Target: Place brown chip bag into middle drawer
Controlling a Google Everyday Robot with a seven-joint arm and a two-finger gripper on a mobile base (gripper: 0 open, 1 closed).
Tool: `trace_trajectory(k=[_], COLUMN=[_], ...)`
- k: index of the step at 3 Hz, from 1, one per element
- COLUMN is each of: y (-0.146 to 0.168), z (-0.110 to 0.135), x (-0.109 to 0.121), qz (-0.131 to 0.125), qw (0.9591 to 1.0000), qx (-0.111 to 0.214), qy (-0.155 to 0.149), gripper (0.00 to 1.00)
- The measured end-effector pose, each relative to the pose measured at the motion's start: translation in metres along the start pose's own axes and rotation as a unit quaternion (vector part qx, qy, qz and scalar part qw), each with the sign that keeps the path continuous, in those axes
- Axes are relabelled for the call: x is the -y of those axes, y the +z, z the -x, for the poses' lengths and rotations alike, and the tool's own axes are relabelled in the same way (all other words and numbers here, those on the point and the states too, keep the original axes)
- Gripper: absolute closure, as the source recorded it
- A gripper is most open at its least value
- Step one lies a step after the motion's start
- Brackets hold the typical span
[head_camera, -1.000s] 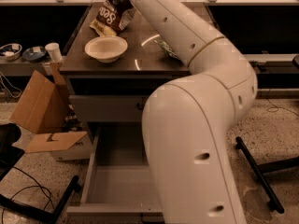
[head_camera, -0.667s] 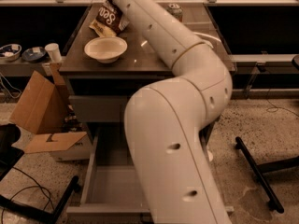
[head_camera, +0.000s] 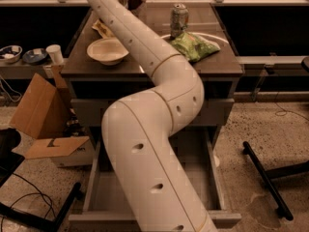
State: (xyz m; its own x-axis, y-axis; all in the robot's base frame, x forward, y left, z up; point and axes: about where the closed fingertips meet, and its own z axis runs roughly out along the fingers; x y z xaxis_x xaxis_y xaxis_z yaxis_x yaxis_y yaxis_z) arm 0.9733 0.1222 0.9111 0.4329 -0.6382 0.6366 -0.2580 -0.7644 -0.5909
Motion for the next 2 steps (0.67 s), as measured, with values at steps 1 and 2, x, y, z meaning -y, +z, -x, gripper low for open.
trace_trajectory(k=[1, 2], y=[0.0203, 0.0229], z=[0.0218, 0.0229], x=[-0.0117, -0.0143], qz=[0.028, 0.031], qw=[0.9993, 0.9992], qx=[0.008, 0.008], qy=[-0.025, -0.026], gripper=[0.18, 0.41])
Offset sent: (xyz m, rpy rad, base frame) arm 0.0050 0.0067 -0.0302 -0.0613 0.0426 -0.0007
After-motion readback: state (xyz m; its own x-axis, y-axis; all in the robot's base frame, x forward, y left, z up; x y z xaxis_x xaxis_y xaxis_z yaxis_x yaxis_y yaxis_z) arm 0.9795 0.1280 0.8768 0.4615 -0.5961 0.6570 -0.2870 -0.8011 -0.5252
